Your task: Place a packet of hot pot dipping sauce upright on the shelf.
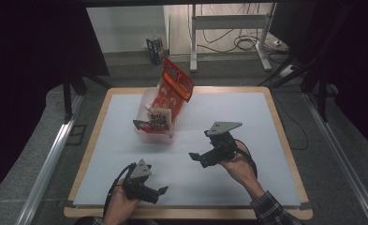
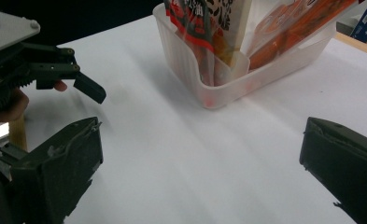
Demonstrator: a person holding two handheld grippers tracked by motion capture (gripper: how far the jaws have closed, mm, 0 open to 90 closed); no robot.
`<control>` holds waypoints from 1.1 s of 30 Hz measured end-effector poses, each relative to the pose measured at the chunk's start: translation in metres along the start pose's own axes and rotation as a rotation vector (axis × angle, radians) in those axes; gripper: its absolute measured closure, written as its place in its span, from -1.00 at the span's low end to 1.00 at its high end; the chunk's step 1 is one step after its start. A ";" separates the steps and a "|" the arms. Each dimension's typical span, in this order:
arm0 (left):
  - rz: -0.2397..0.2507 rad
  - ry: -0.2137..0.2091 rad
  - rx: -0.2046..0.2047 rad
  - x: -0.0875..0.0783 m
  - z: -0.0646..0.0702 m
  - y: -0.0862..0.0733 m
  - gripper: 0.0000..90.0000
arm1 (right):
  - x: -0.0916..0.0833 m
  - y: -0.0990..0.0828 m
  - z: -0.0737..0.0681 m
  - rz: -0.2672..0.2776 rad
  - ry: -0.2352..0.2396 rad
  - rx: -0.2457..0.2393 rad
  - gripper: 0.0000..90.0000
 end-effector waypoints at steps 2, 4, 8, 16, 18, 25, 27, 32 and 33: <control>-0.001 0.002 0.003 0.000 0.000 0.000 -0.99 | -0.001 -0.002 -0.001 0.000 -0.001 -0.001 -1.00; -0.002 0.005 0.007 0.000 0.000 0.000 -0.99 | -0.002 -0.004 -0.001 -0.006 -0.004 0.003 -1.00; -0.004 0.012 0.014 0.000 0.000 0.000 -0.99 | -0.003 -0.009 0.001 -0.014 -0.013 0.009 -1.00; 0.005 0.028 0.024 -0.001 0.000 0.001 -0.98 | -0.005 -0.018 -0.001 -0.039 -0.027 0.020 -1.00; 0.006 0.031 0.026 -0.001 0.000 0.001 -0.98 | -0.005 -0.021 -0.002 -0.047 -0.032 0.017 -1.00; 0.013 0.039 0.036 -0.002 0.000 0.002 -0.98 | -0.009 -0.024 -0.005 -0.054 -0.049 -0.010 -1.00; 0.015 0.043 0.038 -0.002 0.000 0.002 -0.98 | -0.012 -0.023 -0.007 -0.052 -0.052 -0.019 -1.00; 0.019 0.044 0.039 -0.003 0.001 0.002 -0.97 | -0.017 -0.023 -0.010 -0.046 -0.055 -0.029 -1.00; 0.019 0.045 0.040 -0.003 0.001 0.002 -0.97 | -0.018 -0.023 -0.011 -0.047 -0.056 -0.030 -1.00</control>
Point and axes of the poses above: each handheld gripper's, and its own axes: x roughly forward along the jaws, y roughly out of its top, z roughly to its right, the point moved 4 cm from there along x, roughly forward along the jaws, and after that the axes turned 8 degrees about z, right-handed, at the moved point
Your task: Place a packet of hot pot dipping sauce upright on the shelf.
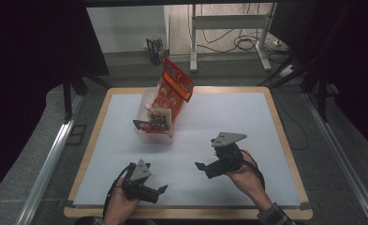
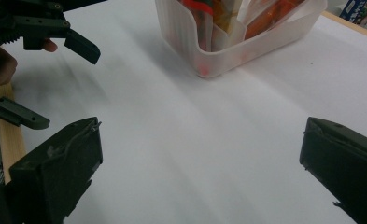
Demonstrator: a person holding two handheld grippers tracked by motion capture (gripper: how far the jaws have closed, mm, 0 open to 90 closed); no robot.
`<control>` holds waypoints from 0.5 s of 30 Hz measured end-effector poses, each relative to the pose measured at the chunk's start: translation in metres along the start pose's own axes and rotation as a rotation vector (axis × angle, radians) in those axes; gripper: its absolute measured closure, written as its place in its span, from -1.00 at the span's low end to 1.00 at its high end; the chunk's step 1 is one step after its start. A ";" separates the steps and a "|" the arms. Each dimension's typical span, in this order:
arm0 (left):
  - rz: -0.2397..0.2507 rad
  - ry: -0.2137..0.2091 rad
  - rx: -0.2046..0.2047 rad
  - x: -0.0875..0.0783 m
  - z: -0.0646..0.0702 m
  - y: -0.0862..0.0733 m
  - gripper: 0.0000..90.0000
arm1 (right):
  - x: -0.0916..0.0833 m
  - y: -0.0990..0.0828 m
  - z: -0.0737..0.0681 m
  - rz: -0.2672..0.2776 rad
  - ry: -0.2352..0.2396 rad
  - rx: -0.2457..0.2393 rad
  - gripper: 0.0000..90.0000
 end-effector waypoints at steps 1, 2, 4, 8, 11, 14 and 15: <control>0.000 0.000 0.000 0.000 0.000 0.000 -0.97 | -0.001 0.000 0.000 -0.001 -0.004 -0.005 -1.00; 0.000 0.000 0.000 0.000 0.000 0.000 -0.97 | -0.002 -0.001 0.000 0.001 -0.007 -0.008 -1.00; 0.001 0.001 0.001 0.000 0.000 0.000 -0.97 | -0.004 -0.001 -0.001 0.007 -0.013 -0.016 -1.00; 0.001 0.001 0.000 0.000 0.000 0.000 -0.97 | -0.009 -0.002 -0.001 0.010 -0.023 -0.028 -1.00; 0.001 0.000 0.001 0.000 0.000 0.000 -0.97 | -0.012 -0.004 0.000 0.012 -0.028 -0.026 -1.00; 0.001 0.001 0.002 -0.001 0.000 0.000 -0.97 | -0.015 -0.007 0.000 0.012 -0.032 -0.025 -1.00; 0.001 0.002 0.002 -0.001 0.000 0.000 -0.97 | -0.016 -0.008 0.000 0.010 -0.035 -0.023 -1.00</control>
Point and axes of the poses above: each handheld gripper's, and its own axes: x roughly forward along the jaws, y roughly out of its top, z roughly to its right, the point moved 4 cm from there along x, roughly forward along the jaws, and after that the axes turned 8 degrees about z, right-handed, at the moved point
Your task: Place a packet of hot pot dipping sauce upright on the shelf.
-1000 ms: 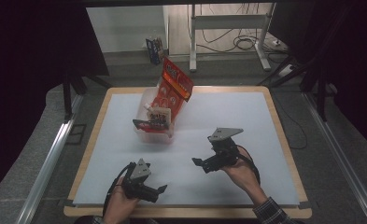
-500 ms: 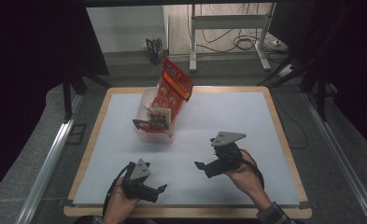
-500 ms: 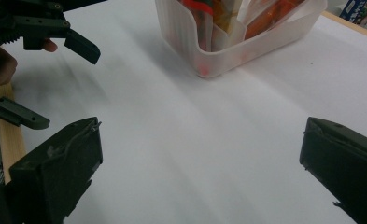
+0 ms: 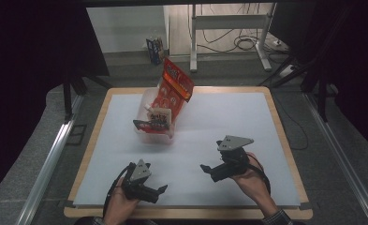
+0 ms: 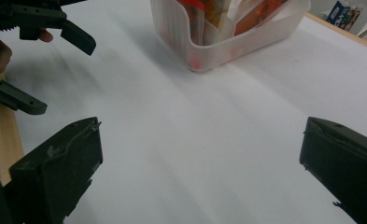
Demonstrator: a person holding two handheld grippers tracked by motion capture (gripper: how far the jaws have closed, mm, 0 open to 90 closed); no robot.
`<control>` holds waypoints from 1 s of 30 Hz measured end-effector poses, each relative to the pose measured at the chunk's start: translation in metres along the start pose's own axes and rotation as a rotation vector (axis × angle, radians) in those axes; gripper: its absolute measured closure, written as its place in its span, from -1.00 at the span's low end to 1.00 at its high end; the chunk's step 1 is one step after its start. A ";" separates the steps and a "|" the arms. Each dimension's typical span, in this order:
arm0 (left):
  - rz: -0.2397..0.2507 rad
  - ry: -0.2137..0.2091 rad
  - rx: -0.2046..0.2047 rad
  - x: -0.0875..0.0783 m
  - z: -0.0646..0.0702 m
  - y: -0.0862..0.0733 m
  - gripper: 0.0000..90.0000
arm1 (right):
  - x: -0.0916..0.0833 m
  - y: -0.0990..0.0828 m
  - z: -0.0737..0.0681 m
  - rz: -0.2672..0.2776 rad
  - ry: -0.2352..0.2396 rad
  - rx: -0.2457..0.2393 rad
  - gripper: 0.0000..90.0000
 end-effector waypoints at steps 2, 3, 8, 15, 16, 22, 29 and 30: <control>0.000 0.000 0.000 0.000 0.000 0.000 -0.97 | -0.002 -0.002 0.000 0.000 -0.004 0.001 -1.00; -0.001 -0.001 0.000 0.000 0.000 0.000 -0.97 | -0.002 -0.003 0.000 -0.001 -0.006 0.000 -1.00; -0.003 -0.002 0.000 0.000 0.000 0.000 -0.97 | -0.007 -0.009 0.002 -0.005 -0.015 0.011 -1.00; -0.004 -0.001 -0.001 0.000 0.000 0.000 -0.97 | -0.013 -0.018 0.004 0.000 -0.025 0.023 -1.00; -0.004 -0.001 -0.001 0.000 0.000 0.000 -0.97 | -0.015 -0.019 0.004 -0.001 -0.027 0.027 -1.00; -0.005 -0.002 -0.001 0.001 0.001 0.000 -0.97 | -0.019 -0.027 0.004 -0.002 -0.030 0.048 -1.00; -0.014 -0.003 0.004 0.001 0.001 -0.001 -0.97 | -0.027 -0.036 0.008 -0.008 -0.052 0.069 -1.00; -0.014 -0.003 0.004 0.001 0.001 -0.001 -0.97 | -0.028 -0.037 0.008 -0.010 -0.056 0.075 -1.00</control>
Point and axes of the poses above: each handheld gripper's, and its own axes: x roughly forward along the jaws, y roughly out of its top, z roughly to its right, the point moved 4 cm from there along x, roughly forward along the jaws, and after that the axes turned 8 degrees about z, right-handed, at the moved point
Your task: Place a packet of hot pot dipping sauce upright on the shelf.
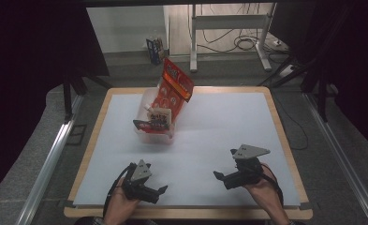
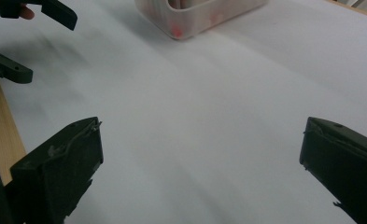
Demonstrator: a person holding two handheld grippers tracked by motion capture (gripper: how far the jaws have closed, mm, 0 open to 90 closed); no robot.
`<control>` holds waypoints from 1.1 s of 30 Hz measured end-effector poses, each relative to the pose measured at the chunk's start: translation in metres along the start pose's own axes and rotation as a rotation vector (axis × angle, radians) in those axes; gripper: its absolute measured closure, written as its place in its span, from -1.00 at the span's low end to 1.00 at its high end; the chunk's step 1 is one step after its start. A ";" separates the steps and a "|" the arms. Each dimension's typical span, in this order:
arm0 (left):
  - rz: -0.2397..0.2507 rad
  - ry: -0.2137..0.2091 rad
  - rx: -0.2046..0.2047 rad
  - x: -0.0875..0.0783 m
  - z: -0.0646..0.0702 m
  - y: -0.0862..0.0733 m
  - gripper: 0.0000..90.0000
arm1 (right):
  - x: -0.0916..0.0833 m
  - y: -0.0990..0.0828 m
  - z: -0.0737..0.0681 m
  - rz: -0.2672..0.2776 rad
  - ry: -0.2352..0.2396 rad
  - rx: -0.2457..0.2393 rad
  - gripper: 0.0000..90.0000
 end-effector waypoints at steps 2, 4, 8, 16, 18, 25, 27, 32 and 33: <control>-0.001 -0.001 0.000 0.000 0.000 0.000 -0.97 | -0.002 -0.003 0.002 0.000 -0.008 0.004 -1.00; -0.001 -0.001 0.001 0.000 0.000 0.000 -0.97 | -0.005 -0.005 0.003 -0.003 -0.017 0.009 -1.00; -0.002 -0.002 0.003 0.000 0.000 0.000 -0.97 | -0.012 -0.008 0.007 0.007 -0.036 0.016 -1.00; -0.004 -0.003 0.002 0.001 0.000 0.000 -0.97 | -0.024 -0.016 0.011 0.004 -0.064 0.028 -1.00; -0.003 -0.004 0.002 0.001 0.000 0.000 -0.97 | -0.026 -0.018 0.012 0.004 -0.072 0.027 -1.00; -0.004 -0.005 0.002 0.001 0.001 0.000 -0.97 | -0.036 -0.027 0.017 -0.003 -0.110 0.029 -1.00; -0.004 -0.005 0.002 0.001 0.001 0.000 -0.97 | -0.038 -0.028 0.018 -0.006 -0.118 0.033 -1.00; -0.006 -0.007 0.004 0.002 0.001 0.000 -0.97 | -0.046 -0.035 0.023 -0.011 -0.147 0.043 -1.00; -0.007 -0.007 0.004 0.002 0.001 0.000 -0.97 | -0.047 -0.036 0.024 -0.011 -0.151 0.044 -1.00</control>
Point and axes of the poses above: each handheld gripper's, and its own axes: x roughly forward along the jaws, y roughly out of its top, z roughly to its right, the point moved 4 cm from there along x, roughly forward along the jaws, and after that the axes turned 8 degrees about z, right-handed, at the moved point
